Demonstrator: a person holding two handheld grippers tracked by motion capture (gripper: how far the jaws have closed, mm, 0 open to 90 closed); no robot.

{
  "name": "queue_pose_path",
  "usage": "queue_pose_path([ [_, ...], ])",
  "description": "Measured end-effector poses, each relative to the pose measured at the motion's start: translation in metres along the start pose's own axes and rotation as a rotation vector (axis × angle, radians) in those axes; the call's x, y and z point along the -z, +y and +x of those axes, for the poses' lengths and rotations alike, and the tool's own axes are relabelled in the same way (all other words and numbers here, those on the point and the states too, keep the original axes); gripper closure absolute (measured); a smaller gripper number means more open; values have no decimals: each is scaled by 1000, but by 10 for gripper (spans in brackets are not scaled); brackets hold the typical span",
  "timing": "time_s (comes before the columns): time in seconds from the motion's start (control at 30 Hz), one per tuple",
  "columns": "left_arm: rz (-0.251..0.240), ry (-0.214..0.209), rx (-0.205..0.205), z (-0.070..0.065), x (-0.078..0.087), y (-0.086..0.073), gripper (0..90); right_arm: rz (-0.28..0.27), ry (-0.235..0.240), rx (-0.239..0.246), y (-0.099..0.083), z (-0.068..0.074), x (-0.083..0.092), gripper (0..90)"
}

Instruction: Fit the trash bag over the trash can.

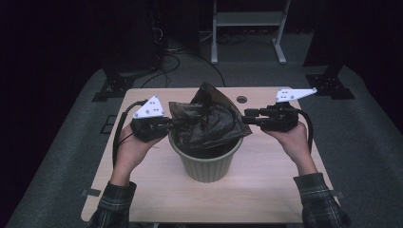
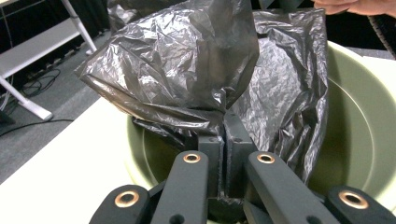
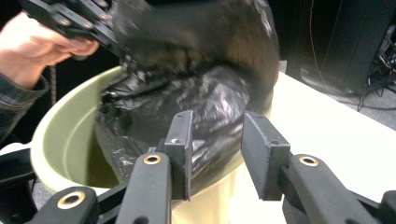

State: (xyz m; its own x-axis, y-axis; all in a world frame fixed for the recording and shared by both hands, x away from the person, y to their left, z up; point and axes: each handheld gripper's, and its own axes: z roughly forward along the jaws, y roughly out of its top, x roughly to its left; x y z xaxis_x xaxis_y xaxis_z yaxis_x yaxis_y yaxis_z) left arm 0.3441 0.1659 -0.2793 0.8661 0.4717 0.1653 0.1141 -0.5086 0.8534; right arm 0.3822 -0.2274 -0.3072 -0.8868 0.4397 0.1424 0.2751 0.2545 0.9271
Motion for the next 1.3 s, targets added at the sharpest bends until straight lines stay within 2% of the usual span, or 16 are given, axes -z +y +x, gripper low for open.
queue_pose_path([
  [0.1, -4, 1, 4, 0, 3, -1, 880, 8, -4, -31, -1, -4, -7, 643],
  [0.13, -2, 1, 3, 0, 3, -1, 880, 11, -1, -40, -1, -4, -10, 708],
  [0.2, -2, 1, 3, 0, 4, -1, 879, 9, -25, -22, -1, -3, -13, 772],
  [0.27, -3, 6, 6, 1, 5, -2, 879, 9, -26, -11, -1, -2, -13, 877],
  [0.33, 0, 17, 9, 4, 7, -4, 879, 6, -50, 13, -1, 0, -11, 900],
  [0.4, 2, 34, 20, 8, 12, -7, 880, 0, -46, 25, -1, 1, -7, 900],
  [0.5, 6, 62, 41, 14, 19, -14, 880, -17, -63, 43, -2, 1, 6, 900],
  [0.57, 11, 76, 55, 17, 22, -20, 881, -36, -51, 51, -3, 2, 17, 900],
  [0.63, 22, 91, 72, 22, 26, -28, 880, -34, -59, 61, -4, 4, 26, 900],
  [0.77, 37, 118, 103, 30, 31, -41, 881, -30, -72, 70, -19, 10, 42, 900],
  [0.97, 61, 156, 140, 40, 36, -56, 882, -23, -84, 60, -39, 12, 55, 900],
  [1.1, 68, 158, 165, 44, 37, -67, 881, -24, -93, 47, -49, 11, 64, 900],
  [1.17, 62, 155, 162, 43, 36, -68, 852, -24, -78, 41, -51, 11, 64, 900],
  [1.23, 57, 152, 152, 41, 36, -68, 825, -19, -80, 54, -51, 12, 62, 900],
  [1.27, 53, 149, 145, 40, 36, -67, 825, -31, -71, 61, -49, 14, 62, 788],
  [1.3, 53, 146, 143, 39, 36, -67, 826, -51, -65, 58, -46, 14, 62, 785],
])
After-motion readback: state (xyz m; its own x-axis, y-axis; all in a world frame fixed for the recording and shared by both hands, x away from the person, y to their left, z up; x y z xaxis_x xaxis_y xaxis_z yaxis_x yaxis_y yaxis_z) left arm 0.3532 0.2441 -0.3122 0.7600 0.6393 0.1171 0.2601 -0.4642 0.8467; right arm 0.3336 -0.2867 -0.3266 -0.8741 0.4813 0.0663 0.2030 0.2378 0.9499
